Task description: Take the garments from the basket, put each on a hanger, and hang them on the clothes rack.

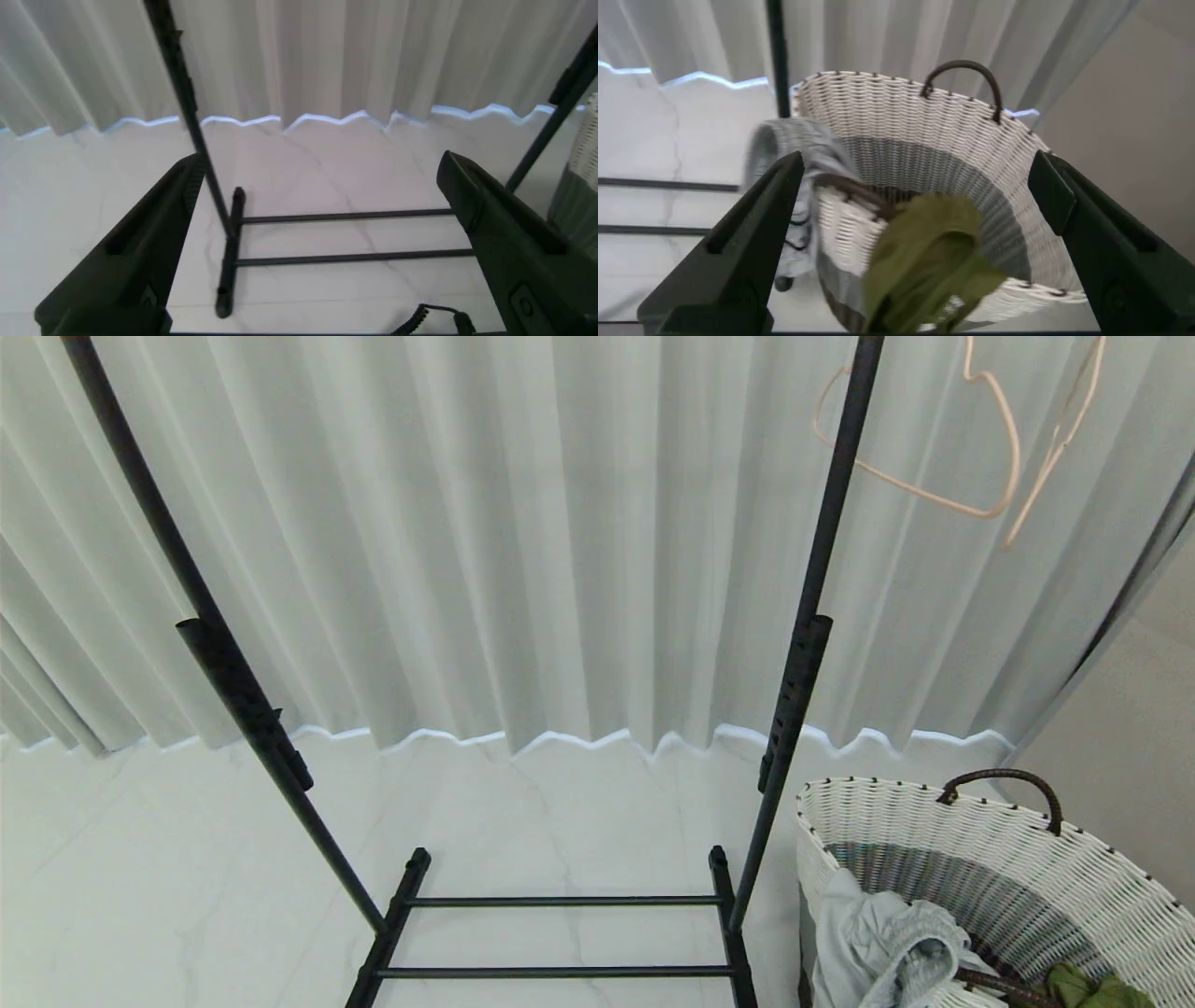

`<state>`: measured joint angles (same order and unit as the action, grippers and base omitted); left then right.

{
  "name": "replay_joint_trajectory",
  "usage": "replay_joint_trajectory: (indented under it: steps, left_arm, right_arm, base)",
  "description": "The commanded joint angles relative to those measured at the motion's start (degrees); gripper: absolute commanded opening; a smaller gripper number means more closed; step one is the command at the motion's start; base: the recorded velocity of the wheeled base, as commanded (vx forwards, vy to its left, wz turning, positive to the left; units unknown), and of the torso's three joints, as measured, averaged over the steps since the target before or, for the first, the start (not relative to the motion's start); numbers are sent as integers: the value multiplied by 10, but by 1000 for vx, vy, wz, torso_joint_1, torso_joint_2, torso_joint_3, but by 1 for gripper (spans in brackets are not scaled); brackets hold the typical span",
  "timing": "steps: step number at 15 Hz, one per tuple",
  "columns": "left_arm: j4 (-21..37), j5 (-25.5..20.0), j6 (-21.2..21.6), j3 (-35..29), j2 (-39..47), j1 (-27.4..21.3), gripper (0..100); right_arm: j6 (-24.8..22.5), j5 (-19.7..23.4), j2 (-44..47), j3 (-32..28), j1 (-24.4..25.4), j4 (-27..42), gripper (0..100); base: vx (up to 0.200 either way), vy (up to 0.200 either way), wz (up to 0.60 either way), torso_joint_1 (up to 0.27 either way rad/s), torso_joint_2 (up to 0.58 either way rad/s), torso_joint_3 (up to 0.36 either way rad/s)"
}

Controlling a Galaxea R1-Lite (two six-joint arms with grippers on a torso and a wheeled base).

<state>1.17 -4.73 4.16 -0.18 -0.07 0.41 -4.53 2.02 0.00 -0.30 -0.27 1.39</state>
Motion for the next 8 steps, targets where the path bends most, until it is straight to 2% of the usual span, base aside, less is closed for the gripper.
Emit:
replay_joint_trajectory:
  steps: [1, 7, 8]
  left_arm:
    - [0, 1, 0, 0, 1, 0, 100]
    - [0, 1, -9, 0, 1, 0, 100]
    - [0, 1, -9, 0, 1, 0, 100]
  right_arm:
    - [4, -1, 0, 0, 0, 0, 100]
    - [-20, 2, 0, -2, 0, -16, 100]
    - [-13, 1, 12, -38, 4, -23, 100]
  base:
    - [0, 0, 0, 0, 0, 0]
    - [0, 0, 0, 0, 0, 0]
    - [0, 0, 0, 0, 0, 0]
